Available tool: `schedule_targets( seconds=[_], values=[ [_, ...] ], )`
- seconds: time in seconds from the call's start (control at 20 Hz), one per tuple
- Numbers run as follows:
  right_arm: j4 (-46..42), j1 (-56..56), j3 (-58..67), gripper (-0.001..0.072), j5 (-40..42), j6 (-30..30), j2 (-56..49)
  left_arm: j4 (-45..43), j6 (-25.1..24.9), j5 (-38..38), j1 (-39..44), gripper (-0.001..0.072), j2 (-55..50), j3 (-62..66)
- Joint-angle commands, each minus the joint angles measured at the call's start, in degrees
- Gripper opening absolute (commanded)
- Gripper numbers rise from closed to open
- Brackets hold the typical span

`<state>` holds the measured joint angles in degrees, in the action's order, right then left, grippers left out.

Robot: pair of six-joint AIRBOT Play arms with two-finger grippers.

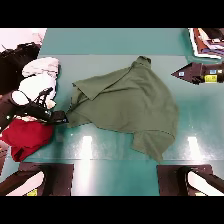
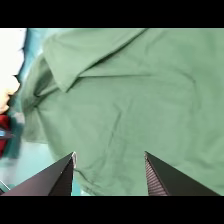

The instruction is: Fold the shirts.

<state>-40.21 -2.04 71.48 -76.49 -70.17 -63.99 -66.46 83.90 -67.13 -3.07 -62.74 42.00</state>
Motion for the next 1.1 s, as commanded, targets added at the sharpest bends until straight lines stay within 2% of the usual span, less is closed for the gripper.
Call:
schedule_targets(
  seconds=[0.0,0.25,0.45,0.55,0.7,0.8,0.9,1.05],
  values=[
    [0.68,-0.2,-2.05,0.0484,0.48,0.2,3.06,5.6,0.11,6.78,-0.13,0.054,0.07,-5.75],
    [0.68,-0.2,-2.08,0.0484,1.73,0.17,5.81,8.94,-0.2,10.86,-0.13,0.054,0.04,-7.69],
    [-1.4,-0.22,-2.08,0.0485,1.09,-0.85,6.82,13.11,-3.32,11.19,-0.13,0.0521,-1.11,-7.85],
    [-6.54,-0.5,-2.21,0.0485,-1.6,-2.51,6.82,13.14,-3.39,11.41,-0.13,0.0033,-1.11,-7.19],
    [-11.56,-4.85,-9.07,0.0485,-3.21,-4.92,9.16,12.66,-4.48,9.77,-0.13,0.0023,-1.11,-4.02],
    [-18.47,-10.51,-17.29,0.0485,-3.89,-8.17,11.85,12.66,-5.86,7.52,-0.13,0.0023,-1.11,-0.66],
    [-24.9,-17.27,-25.7,0.0485,-5.14,-8.5,13.16,12.68,-6.4,6.49,-0.13,0.0023,-1.11,2.08],
    [-22.36,-25.03,-35.8,0.0484,-6.58,-7.26,11.06,12.76,-6.4,6.95,-0.13,0.0023,-1.11,3.48]
  ],
)
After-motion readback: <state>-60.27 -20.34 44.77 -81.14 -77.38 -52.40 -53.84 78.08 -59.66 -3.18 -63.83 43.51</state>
